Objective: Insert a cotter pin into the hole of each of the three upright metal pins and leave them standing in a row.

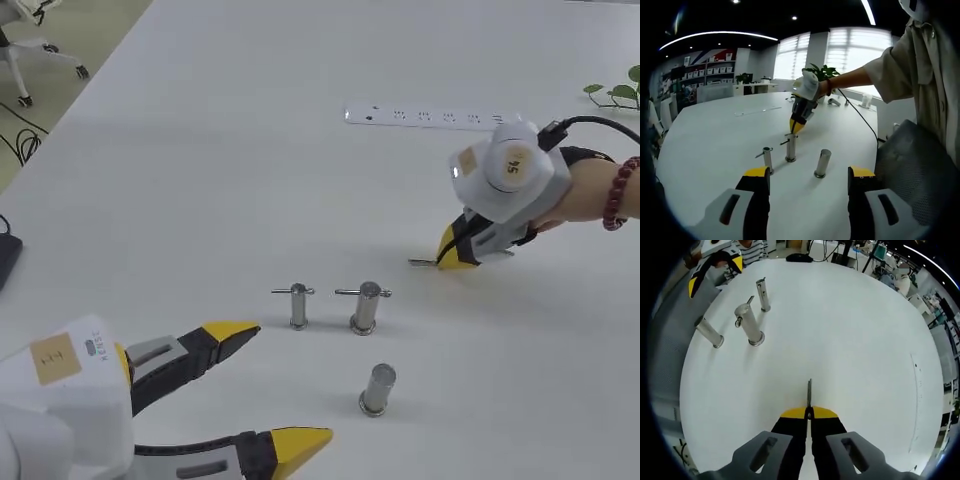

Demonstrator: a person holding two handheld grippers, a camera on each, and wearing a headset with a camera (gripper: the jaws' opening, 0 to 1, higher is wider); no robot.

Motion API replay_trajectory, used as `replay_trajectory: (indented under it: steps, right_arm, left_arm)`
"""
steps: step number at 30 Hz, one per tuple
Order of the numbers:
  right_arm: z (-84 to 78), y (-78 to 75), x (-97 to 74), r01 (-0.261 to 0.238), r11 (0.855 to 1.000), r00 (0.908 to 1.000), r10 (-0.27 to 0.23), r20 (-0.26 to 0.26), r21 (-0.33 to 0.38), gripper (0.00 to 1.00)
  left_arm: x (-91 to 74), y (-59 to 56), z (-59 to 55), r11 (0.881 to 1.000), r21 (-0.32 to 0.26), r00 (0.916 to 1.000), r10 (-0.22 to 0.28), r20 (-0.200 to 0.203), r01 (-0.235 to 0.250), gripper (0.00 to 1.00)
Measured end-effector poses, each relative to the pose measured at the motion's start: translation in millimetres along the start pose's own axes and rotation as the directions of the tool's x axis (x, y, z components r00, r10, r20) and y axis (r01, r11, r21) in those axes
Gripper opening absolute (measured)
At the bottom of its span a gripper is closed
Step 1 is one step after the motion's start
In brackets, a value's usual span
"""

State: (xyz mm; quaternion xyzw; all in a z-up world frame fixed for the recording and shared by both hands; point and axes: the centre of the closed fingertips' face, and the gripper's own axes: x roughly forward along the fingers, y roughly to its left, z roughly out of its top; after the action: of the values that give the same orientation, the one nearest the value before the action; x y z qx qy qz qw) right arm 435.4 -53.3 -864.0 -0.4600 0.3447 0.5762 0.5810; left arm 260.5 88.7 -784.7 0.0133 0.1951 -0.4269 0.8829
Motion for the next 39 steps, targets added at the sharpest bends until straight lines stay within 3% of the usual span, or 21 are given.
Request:
replay_trajectory:
  steps: [6, 12, 22, 33, 39]
  right_arm:
    - [-2.3, 0.5, -6.5, 0.016, 1.000, 0.9999, -0.016, -0.001, -0.003, 0.02]
    - [6.0, 4.0, -14.7, 0.044, 0.999, 0.9989, -0.044, 0.016, -0.022, 0.02]
    - [31.1, 15.8, -41.6, 0.103, 0.992, 0.9927, -0.098, 0.071, -0.078, 0.02]
    - [57.5, 33.3, -58.5, 0.147, 0.979, 0.9829, -0.129, 0.131, -0.142, 0.02]
    - [82.1, 55.5, -67.8, 0.157, 0.969, 0.9772, -0.124, 0.173, -0.192, 0.02]
  left_arm:
    - [-0.9, 1.8, -0.6, 1.000, -0.002, 0.9999, 0.008, -0.012, -0.008, 0.63]
    - [-0.4, 1.3, 4.3, 1.000, -0.011, 1.0000, 0.008, -0.001, -0.008, 0.62]
    - [-1.9, 2.3, 15.1, 0.998, -0.062, 0.9997, 0.010, 0.020, -0.009, 0.56]
    - [-4.9, 0.8, 24.1, 0.990, -0.140, 0.9985, 0.013, 0.053, -0.006, 0.49]
    - [-3.4, -5.3, 28.3, 0.986, -0.165, 0.9978, 0.000, 0.066, 0.011, 0.46]
